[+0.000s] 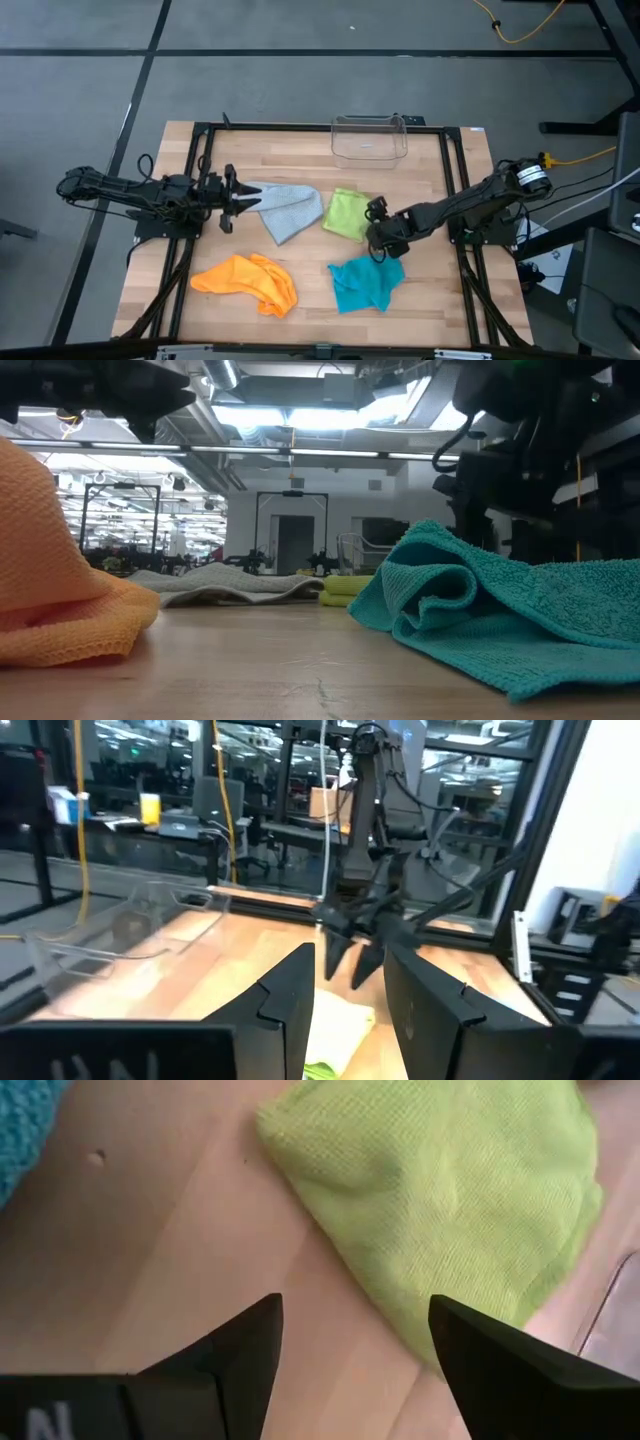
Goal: Fold microfiber towels
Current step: Put the green microfiber towel into the transparent bin
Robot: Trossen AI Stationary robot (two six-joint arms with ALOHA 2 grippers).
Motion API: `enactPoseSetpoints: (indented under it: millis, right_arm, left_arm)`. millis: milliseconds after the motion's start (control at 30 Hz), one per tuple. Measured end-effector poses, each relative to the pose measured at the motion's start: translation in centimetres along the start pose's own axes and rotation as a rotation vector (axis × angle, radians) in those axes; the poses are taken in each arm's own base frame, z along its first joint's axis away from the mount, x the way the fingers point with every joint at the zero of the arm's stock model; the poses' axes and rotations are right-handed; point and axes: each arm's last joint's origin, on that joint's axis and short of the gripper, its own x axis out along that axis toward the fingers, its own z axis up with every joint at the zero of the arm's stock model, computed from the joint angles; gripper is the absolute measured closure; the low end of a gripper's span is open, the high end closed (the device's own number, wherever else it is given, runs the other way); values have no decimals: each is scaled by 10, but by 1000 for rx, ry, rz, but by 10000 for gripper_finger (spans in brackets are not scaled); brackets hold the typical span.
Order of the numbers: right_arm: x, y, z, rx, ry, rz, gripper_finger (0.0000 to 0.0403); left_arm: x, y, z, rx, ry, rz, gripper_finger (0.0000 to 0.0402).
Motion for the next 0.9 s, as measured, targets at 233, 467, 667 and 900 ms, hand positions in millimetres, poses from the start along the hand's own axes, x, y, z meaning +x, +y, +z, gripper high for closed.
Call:
enactPoseSetpoints:
  millis: [233, 467, 667, 900]
  right_arm:
    - [21, 8, 3, -108, 71, -24, 150]
    - [28, 6, 7, -110, 65, -120, 150]
    - [35, 4, 7, -106, 75, -114, 154]
    - [44, -1, 7, -88, 68, -122, 187]
  left_arm:
    - [0, 0, 0, -4, 2, -8, 286]
    - [1, 0, -1, 11, 9, -7, 286]
    - [1, 0, -1, 38, 9, -2, 286]
    - [1, 0, -1, 39, 10, -1, 286]
